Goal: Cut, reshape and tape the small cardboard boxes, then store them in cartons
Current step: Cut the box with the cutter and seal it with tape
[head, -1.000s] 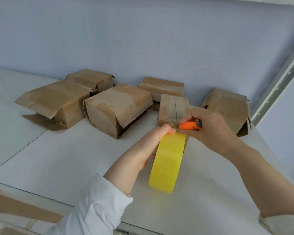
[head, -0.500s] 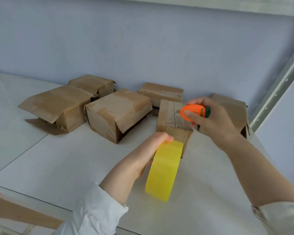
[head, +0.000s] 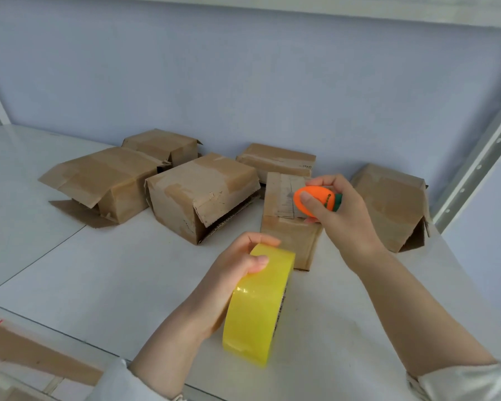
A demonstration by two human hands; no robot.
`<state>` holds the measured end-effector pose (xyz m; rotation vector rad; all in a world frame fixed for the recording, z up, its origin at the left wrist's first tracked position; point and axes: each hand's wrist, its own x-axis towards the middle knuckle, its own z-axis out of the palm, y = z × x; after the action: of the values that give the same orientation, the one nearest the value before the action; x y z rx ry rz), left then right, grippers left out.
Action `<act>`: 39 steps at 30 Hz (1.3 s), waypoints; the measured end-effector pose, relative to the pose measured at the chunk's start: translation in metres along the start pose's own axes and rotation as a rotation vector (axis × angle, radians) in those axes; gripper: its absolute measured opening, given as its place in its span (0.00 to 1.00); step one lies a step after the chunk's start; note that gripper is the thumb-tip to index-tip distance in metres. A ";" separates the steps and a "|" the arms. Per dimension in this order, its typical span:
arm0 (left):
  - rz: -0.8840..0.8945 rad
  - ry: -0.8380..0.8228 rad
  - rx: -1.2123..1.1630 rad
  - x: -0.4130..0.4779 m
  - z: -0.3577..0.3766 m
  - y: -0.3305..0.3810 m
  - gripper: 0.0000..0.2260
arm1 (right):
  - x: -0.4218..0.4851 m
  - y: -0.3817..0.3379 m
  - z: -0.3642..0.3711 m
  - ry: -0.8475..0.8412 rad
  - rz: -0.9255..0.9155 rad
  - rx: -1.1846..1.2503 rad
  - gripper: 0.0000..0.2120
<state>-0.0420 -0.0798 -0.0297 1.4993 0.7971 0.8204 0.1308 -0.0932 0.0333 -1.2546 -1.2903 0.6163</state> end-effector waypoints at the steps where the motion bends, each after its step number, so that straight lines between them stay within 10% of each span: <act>1: 0.029 0.031 -0.006 -0.005 0.000 0.004 0.19 | -0.006 -0.002 0.003 -0.005 -0.011 0.036 0.07; 10: 0.178 0.089 -0.164 -0.043 0.013 0.017 0.19 | -0.033 -0.004 0.031 -0.185 0.138 0.216 0.05; 27: 0.280 0.102 -0.061 -0.014 -0.072 0.017 0.05 | -0.013 -0.014 0.125 0.078 0.168 0.399 0.13; 39: 0.133 0.010 -0.127 -0.006 -0.091 0.021 0.10 | -0.014 -0.016 0.111 -0.203 -0.055 -0.030 0.16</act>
<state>-0.1223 -0.0391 -0.0038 1.4473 0.6460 0.9606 0.0202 -0.0729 0.0222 -1.2000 -1.5013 0.7015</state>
